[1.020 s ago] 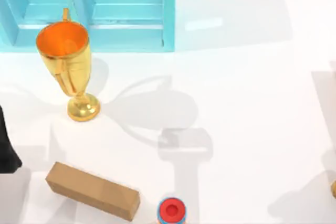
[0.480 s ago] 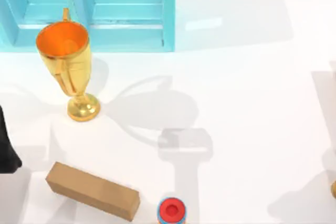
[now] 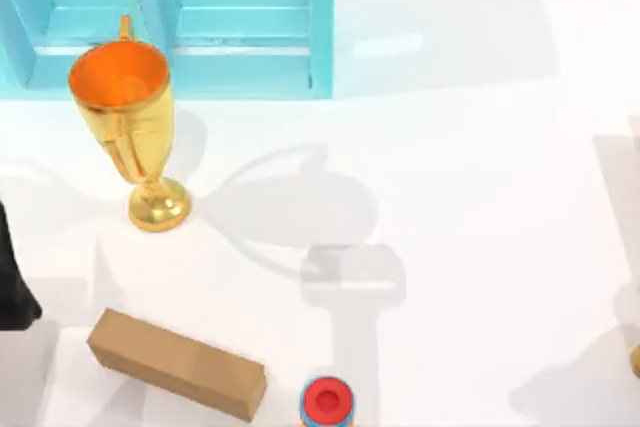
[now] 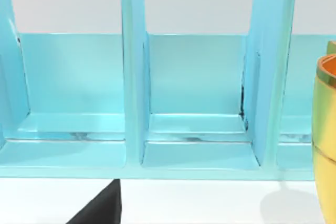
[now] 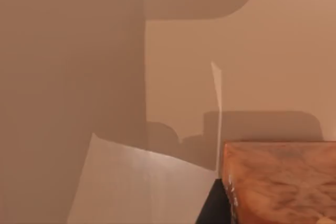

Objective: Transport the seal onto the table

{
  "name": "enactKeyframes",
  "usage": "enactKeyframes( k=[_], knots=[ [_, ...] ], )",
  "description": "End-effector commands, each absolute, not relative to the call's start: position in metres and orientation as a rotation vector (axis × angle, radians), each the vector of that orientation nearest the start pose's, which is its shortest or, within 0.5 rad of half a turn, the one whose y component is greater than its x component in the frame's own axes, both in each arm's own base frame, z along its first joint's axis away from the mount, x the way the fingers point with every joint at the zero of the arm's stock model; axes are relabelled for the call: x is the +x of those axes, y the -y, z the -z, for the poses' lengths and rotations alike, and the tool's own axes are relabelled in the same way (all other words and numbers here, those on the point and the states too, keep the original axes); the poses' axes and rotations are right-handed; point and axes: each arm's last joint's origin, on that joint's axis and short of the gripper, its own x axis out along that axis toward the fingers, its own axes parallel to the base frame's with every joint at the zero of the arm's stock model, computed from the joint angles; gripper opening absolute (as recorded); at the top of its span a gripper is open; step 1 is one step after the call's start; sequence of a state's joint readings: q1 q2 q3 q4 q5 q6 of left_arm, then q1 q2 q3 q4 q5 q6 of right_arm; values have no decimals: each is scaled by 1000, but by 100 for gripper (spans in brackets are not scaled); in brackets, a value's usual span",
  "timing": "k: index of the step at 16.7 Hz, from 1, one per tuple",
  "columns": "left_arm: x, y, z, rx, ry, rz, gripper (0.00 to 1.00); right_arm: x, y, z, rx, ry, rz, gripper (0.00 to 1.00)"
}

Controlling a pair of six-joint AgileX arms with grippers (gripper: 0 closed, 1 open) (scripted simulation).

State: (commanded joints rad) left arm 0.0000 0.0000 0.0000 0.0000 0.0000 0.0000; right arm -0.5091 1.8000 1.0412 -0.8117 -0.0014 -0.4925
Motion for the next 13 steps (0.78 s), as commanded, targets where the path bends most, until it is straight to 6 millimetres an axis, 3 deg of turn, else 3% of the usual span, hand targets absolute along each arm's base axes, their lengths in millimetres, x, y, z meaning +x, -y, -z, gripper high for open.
enactKeyframes(
  k=[3, 6, 13],
  knots=[
    [106, 1, -160, 0, 0, 0, 100, 269, 144, -144, 16, -1563, 25, 0],
    [106, 1, -160, 0, 0, 0, 100, 278, 126, -176, 22, -1538, 47, 0],
    [106, 1, -160, 0, 0, 0, 100, 282, 37, -256, 22, -1535, 20, 0]
  ],
)
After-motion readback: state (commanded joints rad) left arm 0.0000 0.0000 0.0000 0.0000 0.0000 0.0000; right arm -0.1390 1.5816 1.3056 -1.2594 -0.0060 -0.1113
